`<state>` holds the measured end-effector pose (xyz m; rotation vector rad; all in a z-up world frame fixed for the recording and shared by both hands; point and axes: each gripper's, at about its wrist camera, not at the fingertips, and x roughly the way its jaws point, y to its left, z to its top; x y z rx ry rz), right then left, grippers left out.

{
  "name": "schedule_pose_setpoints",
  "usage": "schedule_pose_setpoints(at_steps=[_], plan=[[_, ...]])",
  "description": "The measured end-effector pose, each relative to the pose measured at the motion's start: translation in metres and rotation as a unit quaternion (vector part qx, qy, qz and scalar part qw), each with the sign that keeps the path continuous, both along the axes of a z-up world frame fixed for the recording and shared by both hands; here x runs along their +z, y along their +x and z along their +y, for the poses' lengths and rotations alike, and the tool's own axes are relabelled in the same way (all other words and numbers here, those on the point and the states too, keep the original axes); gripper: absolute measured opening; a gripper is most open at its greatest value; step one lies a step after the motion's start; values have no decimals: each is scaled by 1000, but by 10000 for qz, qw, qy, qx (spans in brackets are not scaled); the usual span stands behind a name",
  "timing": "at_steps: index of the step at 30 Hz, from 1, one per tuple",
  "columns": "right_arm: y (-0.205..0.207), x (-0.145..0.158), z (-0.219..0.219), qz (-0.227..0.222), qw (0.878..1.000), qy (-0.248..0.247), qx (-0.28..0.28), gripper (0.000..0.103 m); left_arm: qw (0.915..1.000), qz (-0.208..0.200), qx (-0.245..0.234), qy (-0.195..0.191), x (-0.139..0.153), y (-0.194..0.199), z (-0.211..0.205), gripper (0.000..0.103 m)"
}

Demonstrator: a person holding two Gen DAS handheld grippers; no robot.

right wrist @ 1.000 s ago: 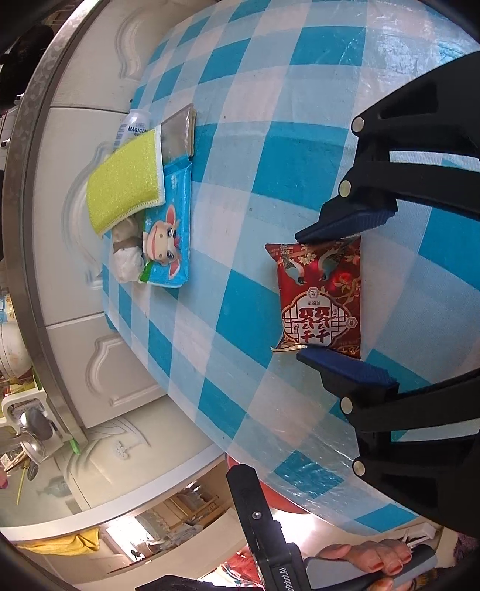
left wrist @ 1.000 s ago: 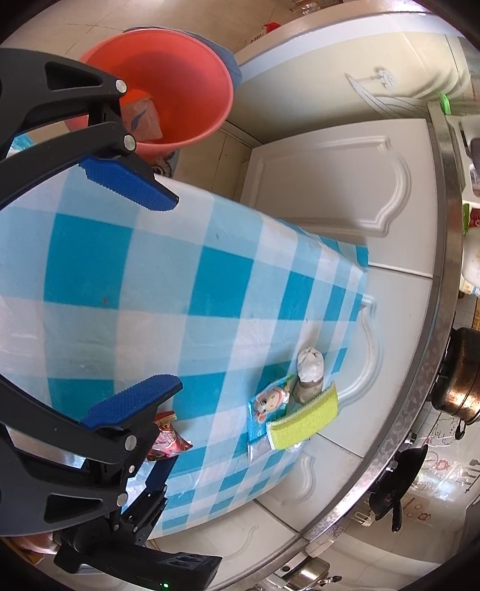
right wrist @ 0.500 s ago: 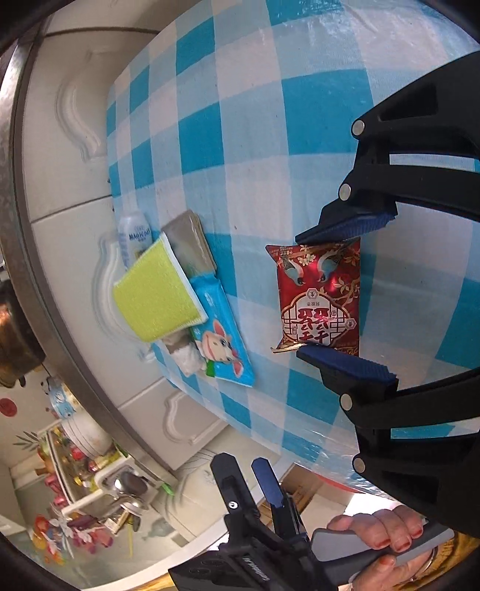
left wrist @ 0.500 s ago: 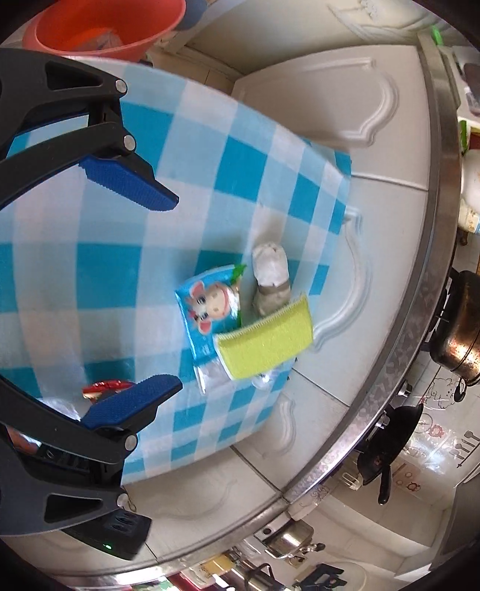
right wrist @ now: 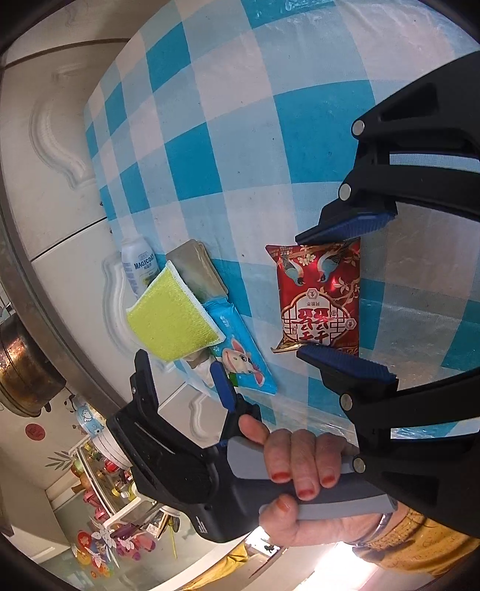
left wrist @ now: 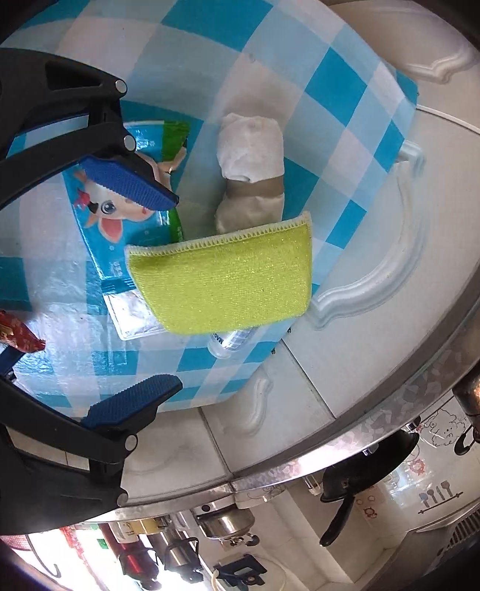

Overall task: Collect trash
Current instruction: 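Grasp the yellow-green sponge with the left tool while the right tool holds the snack packet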

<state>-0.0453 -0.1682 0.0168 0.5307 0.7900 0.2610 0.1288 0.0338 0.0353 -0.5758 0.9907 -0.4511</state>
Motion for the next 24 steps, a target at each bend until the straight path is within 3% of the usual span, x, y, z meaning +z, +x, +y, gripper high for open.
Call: schedule_pose_setpoints(at_steps=[6,8,10,13,16,24], plan=[[0,-1,-3,16,9999,117,16,56,10000,26,-25,-6,-6,19,-12,90],[1,-1,-3,28,9999,138,12,56,9999,56,-44,73,-9,23,-16,84],[2,-2,-4,35,9999,150,11,56,9997,90,-44,201,-11,26,-20,69],[2,-2,-4,42,9999,159,21,56,9996,142,-15,260,-15,29,-22,59],[2,-2,-4,52,9999,160,23,56,9994,166,-34,309,-17,27,-24,40],[2,-3,-6,66,9998,162,2,56,9997,9,8,229,-12,15,-17,26]])
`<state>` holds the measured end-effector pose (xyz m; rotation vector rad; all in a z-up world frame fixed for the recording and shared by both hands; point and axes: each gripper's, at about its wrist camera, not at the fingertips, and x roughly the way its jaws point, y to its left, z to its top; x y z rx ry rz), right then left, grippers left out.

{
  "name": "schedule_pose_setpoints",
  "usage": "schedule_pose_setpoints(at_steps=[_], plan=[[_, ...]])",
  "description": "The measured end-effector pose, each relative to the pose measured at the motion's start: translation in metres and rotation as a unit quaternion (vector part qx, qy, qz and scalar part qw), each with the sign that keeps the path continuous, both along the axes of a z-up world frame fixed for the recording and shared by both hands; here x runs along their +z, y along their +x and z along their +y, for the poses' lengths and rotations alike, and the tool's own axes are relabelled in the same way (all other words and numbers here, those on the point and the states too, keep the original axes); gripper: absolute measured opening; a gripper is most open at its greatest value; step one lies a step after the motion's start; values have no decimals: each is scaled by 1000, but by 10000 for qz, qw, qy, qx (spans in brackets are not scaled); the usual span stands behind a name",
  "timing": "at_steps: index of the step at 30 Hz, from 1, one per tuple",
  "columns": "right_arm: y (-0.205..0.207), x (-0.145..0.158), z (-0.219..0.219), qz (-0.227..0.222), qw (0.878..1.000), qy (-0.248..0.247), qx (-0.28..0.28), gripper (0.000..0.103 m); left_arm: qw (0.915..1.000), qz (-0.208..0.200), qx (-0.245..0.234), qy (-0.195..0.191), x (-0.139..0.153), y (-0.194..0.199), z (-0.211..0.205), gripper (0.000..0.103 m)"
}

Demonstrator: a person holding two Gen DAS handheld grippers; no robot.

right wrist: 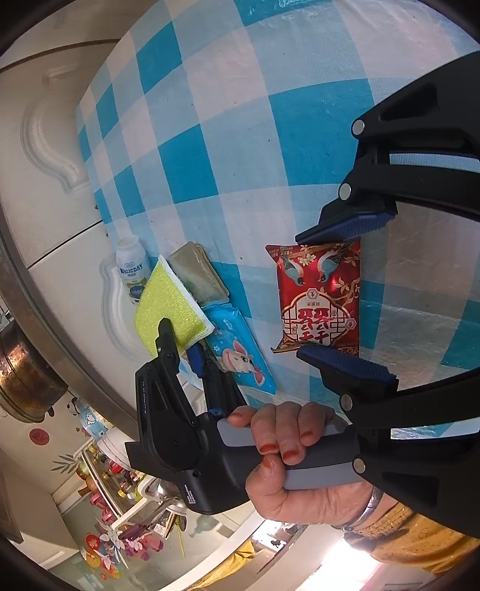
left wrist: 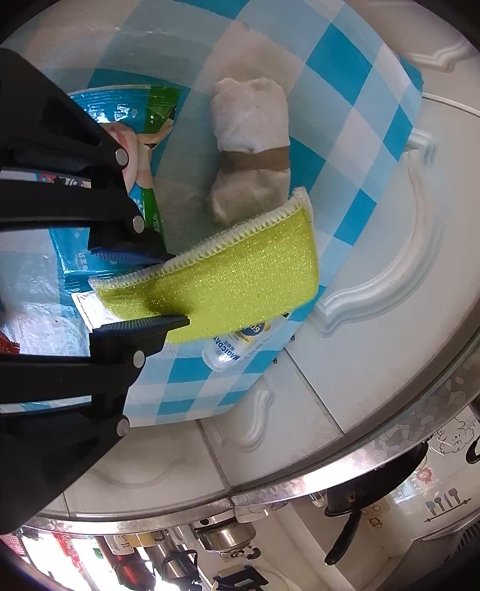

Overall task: Collect trash
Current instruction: 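Grasp the yellow-green sponge with the left tool while the right tool holds the snack packet, then carry the sponge and snack packet with both tools over the red bucket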

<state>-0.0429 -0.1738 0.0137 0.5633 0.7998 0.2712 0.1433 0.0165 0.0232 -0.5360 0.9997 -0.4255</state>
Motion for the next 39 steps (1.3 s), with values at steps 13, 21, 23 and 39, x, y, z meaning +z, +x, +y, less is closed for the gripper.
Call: schedule_pose_setpoints(at_steps=[13,21,23,39], plan=[[0,-1,-1,2,10000,-21,-10,56,9986,-481,-99,213,30,-51,31,21],[-4,2,2,-122,9999,-105,-8,56,9977,-622,-92,254,37,-93,64,21],[-5,3,4,-152,9998,-152,4,56,9977,-617,-63,281,36,-104,74,21],[-11,10,18,-277,9994,-189,56,56,9969,-703,273,233,32,-177,166,21]])
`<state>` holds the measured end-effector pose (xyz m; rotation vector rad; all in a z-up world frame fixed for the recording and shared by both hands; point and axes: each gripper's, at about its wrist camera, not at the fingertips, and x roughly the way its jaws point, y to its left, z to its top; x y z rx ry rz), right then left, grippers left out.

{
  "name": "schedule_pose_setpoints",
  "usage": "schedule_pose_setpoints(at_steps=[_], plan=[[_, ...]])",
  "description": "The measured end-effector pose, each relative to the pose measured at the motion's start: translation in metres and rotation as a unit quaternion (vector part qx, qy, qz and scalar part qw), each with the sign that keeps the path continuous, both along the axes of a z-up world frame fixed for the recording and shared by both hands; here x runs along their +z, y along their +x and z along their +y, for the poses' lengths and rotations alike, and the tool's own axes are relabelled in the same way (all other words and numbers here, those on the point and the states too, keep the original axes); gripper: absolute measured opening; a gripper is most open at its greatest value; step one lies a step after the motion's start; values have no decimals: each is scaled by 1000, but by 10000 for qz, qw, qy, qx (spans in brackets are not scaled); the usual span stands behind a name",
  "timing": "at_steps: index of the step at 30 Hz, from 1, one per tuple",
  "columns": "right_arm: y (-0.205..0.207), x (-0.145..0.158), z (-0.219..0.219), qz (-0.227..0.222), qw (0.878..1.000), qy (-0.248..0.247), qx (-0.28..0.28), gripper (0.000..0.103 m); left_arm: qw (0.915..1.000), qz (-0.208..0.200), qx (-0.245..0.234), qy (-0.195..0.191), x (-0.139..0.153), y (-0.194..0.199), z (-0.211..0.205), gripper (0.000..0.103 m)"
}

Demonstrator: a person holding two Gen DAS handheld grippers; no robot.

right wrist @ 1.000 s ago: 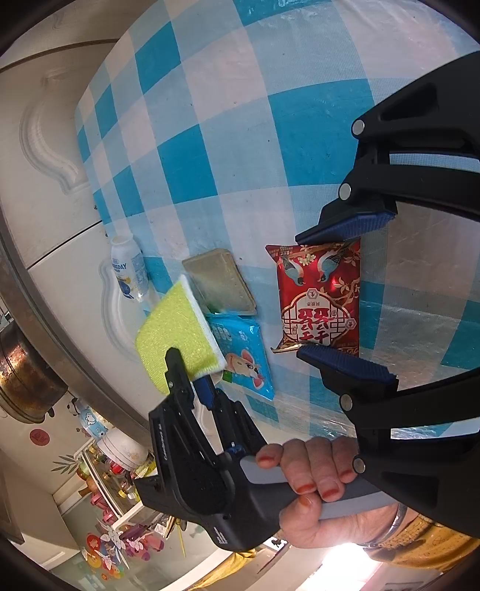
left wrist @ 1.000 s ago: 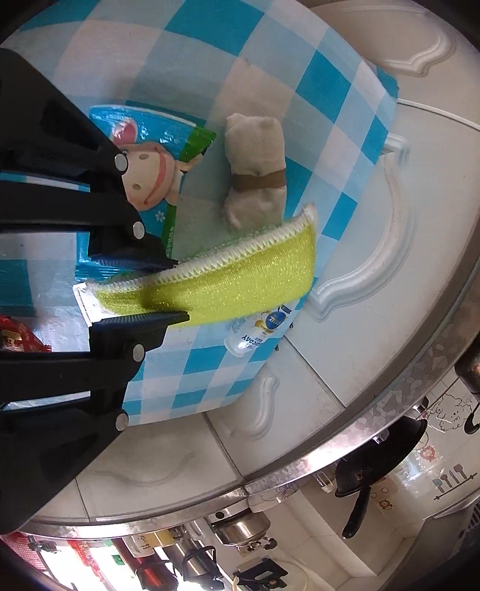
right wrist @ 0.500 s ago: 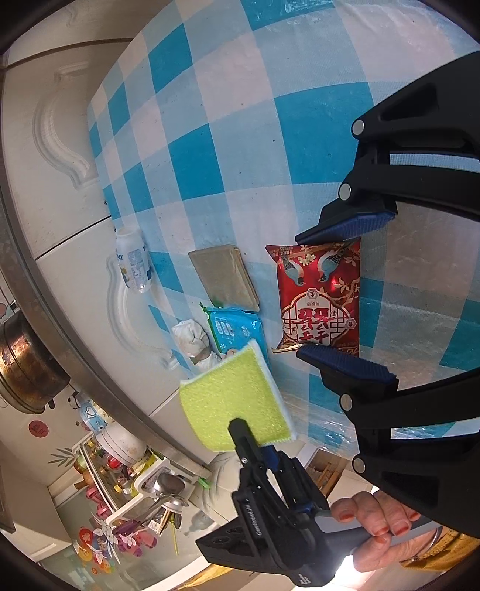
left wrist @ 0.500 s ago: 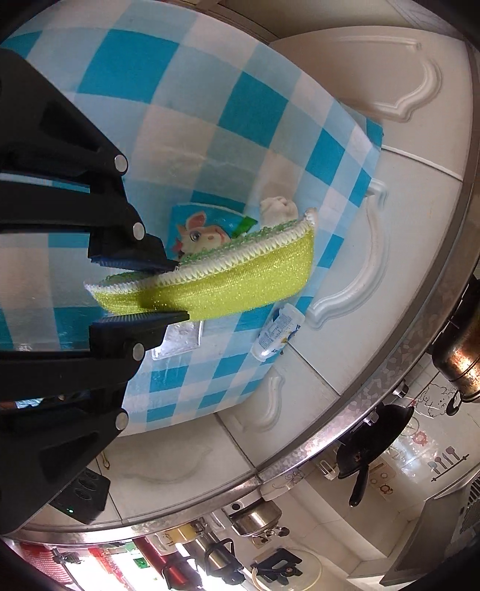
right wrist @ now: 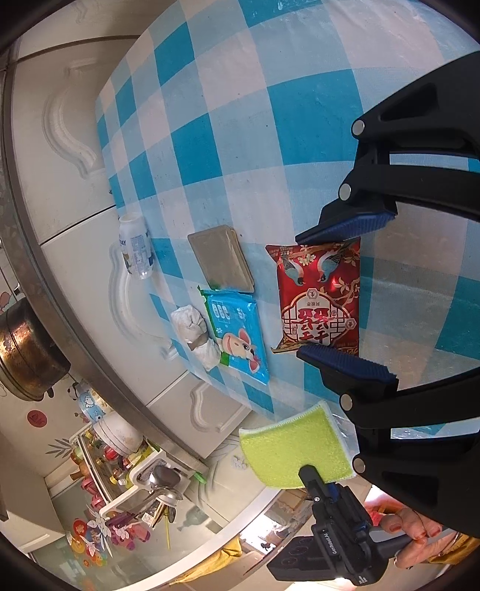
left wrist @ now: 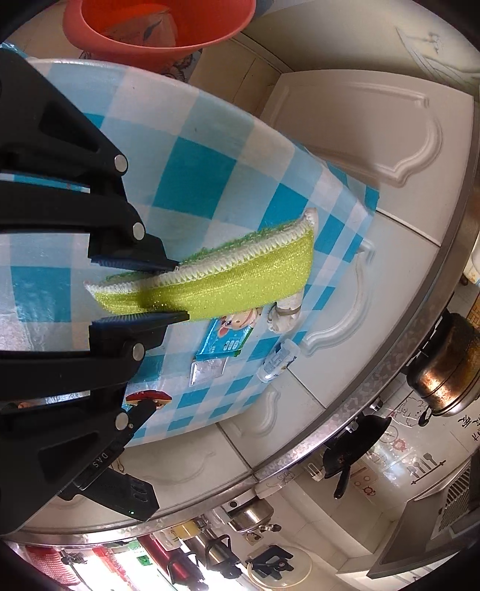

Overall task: Collect trash
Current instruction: 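Carry the sponge and snack packet with both tools over the red bucket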

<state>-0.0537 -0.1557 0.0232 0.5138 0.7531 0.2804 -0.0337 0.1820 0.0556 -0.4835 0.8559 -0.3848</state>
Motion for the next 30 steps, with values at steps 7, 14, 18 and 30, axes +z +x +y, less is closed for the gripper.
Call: schedule_pose_setpoints(at_steps=[7,14,18,30], plan=[[-2,10,20,-10,9996,216,177,56,9997,1,209,-133,-1,-23,44,21],[-5,22,66,45,9977,293,615,56,9976,-33,681,-140,-3,-46,103,21],[-8,30,105,91,9945,265,1012,56,9948,-139,1010,41,-3,-61,137,21],[-14,53,254,124,9678,-284,2499,56,9813,71,1922,30,-31,-85,227,21]])
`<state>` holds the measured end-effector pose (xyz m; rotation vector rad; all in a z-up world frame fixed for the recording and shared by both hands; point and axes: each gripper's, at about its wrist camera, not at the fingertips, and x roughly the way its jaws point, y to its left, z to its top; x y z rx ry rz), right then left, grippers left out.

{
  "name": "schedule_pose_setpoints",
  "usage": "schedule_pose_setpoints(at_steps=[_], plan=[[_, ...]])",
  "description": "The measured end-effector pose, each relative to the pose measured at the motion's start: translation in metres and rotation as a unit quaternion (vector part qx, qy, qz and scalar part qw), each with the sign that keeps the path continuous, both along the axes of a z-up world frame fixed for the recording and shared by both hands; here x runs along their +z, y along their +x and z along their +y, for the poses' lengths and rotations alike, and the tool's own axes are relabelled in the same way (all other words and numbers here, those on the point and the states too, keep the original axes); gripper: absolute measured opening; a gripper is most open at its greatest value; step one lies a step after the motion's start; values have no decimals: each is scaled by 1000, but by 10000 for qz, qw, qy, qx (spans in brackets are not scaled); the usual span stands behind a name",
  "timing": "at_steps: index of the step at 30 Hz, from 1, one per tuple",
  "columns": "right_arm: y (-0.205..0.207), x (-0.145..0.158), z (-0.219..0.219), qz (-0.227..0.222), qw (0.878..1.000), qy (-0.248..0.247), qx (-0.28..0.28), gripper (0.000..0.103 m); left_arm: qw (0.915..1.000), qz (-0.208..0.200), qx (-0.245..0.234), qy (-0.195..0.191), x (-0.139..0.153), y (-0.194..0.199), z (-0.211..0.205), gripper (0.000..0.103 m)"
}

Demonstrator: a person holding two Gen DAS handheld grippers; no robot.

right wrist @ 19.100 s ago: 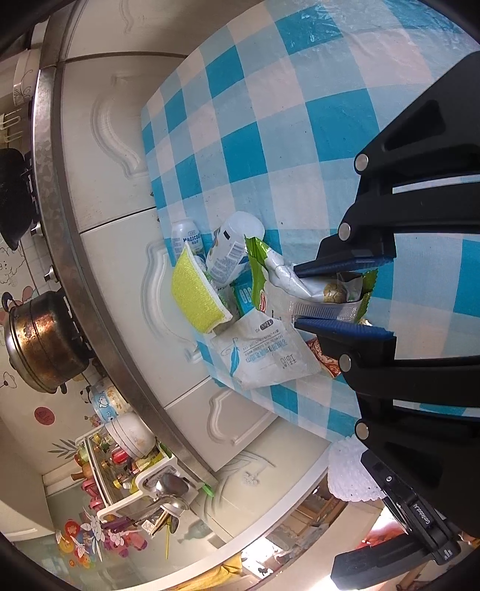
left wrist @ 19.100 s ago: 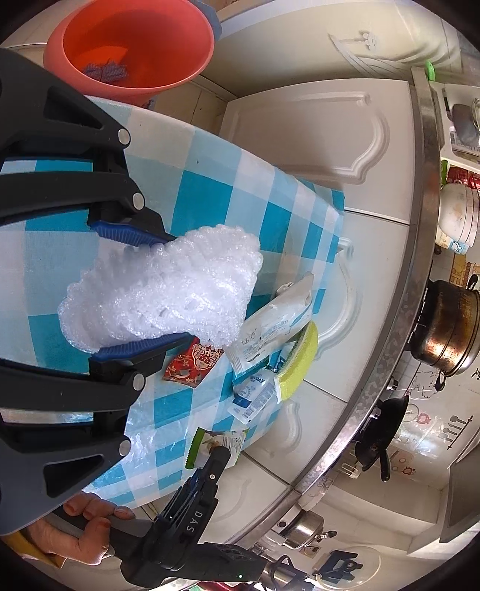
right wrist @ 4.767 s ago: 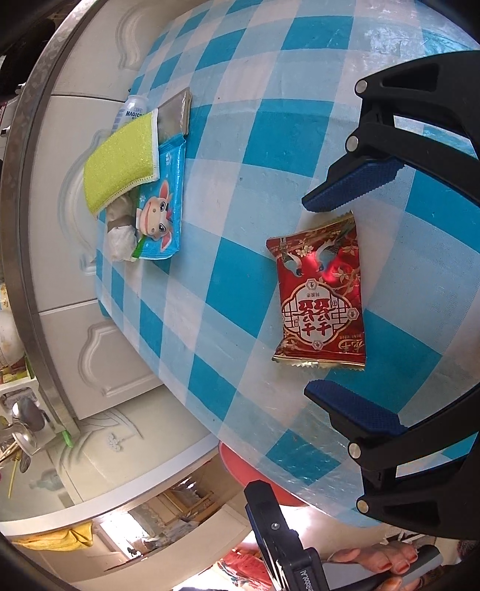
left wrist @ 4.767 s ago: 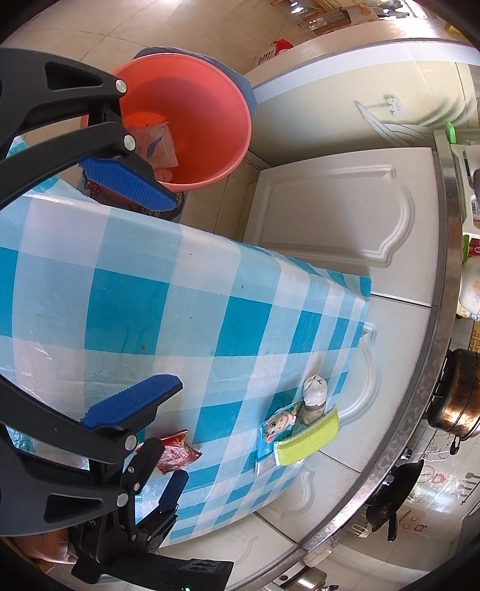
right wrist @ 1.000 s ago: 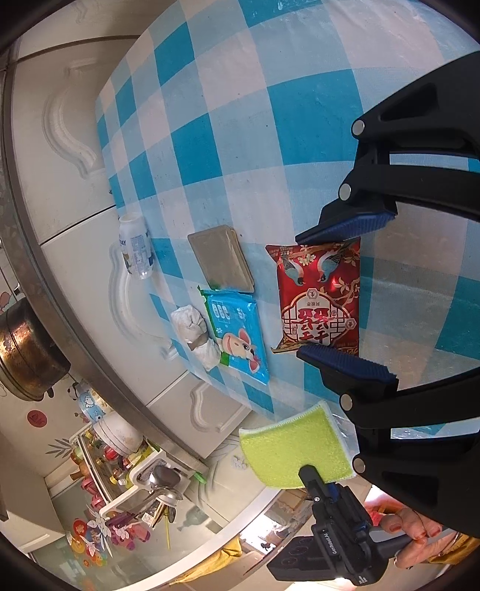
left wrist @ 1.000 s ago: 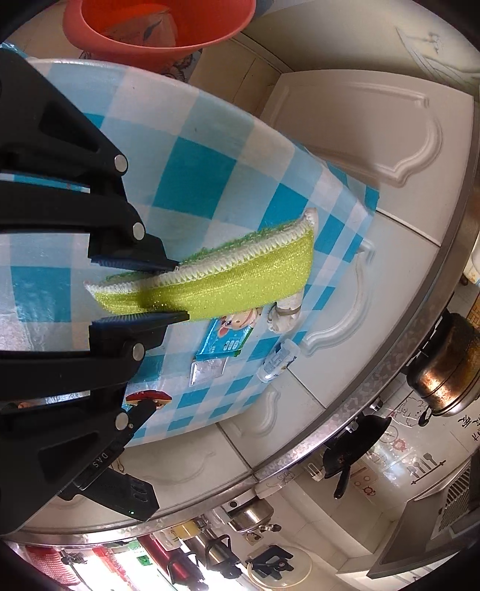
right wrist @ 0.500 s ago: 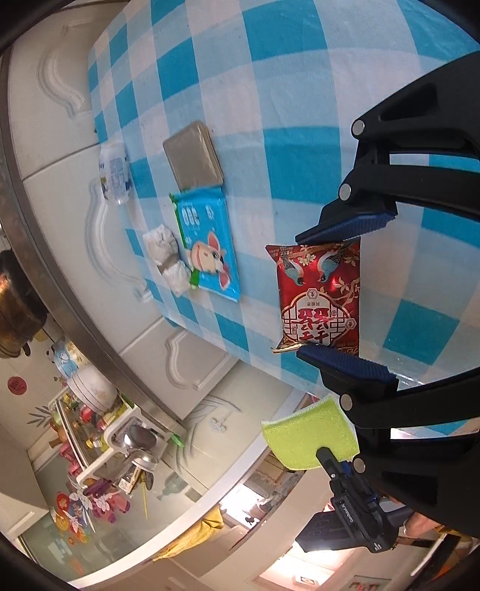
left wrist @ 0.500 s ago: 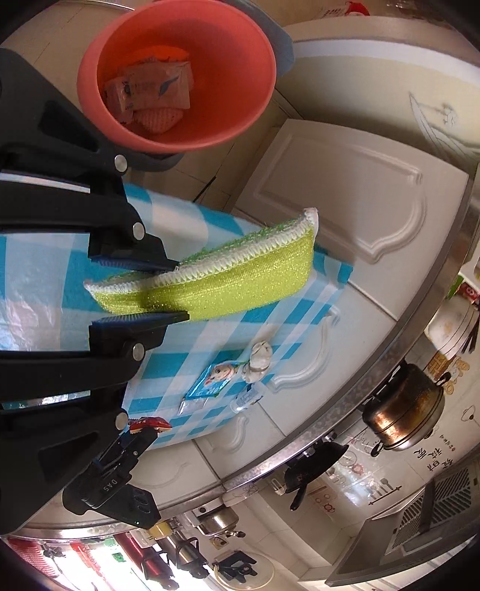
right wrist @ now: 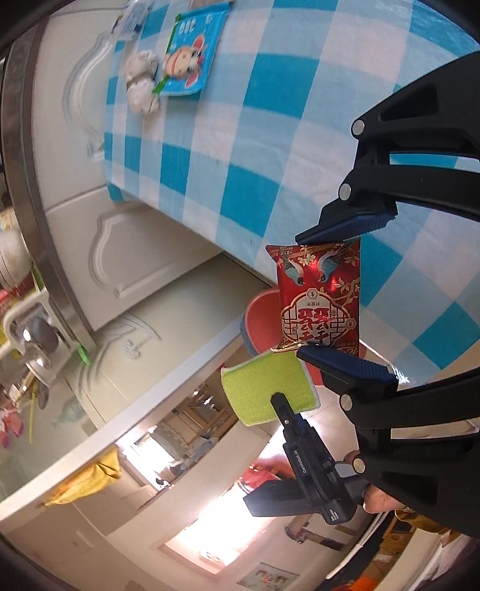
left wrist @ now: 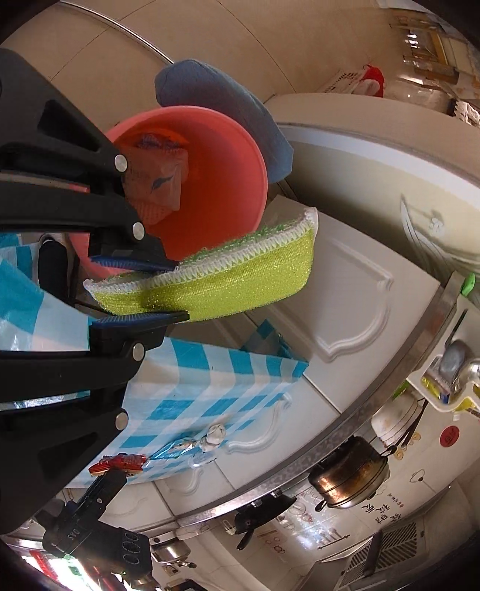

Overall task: Collect trash
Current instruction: 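Carry the sponge and snack packet with both tools over the red bucket, then open both tools to drop the sponge and snack packet into the bucket, then move both open tools back over the table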

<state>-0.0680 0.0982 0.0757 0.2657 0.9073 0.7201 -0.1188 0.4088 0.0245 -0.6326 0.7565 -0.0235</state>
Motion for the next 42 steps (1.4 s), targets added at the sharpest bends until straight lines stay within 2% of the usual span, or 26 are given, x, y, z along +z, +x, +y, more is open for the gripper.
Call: schedule_pose_setpoints(at_steps=[6,12,24,26,29,31,33,34,37,42], plan=[[4,5,68,-100,9971,-457,608,56,9994,238,239,63,-24,-2,24,21],[13,-2,122,-150,9907,-885,1027,56,9981,499,331,156,-47,3,35,22],[25,-35,177,-8,9808,-1371,1388,60,9949,881,420,240,-79,7,49,22],[26,-38,177,63,9812,-1342,1385,63,9944,929,426,260,-84,8,49,22],[26,-37,173,117,9848,-1142,1305,75,9938,984,452,243,-87,8,51,22],[26,-34,166,76,9873,-1064,1174,80,9935,998,444,307,-87,8,50,35],[28,-30,157,72,9902,-923,1043,83,9930,966,538,404,-83,6,50,66],[29,-28,150,73,9918,-852,952,86,9928,939,586,452,-81,5,50,75],[29,-23,127,45,9951,-715,679,89,9935,822,630,472,-72,2,51,82],[30,-17,78,42,9983,-545,180,90,9956,487,621,503,-54,-1,46,85]])
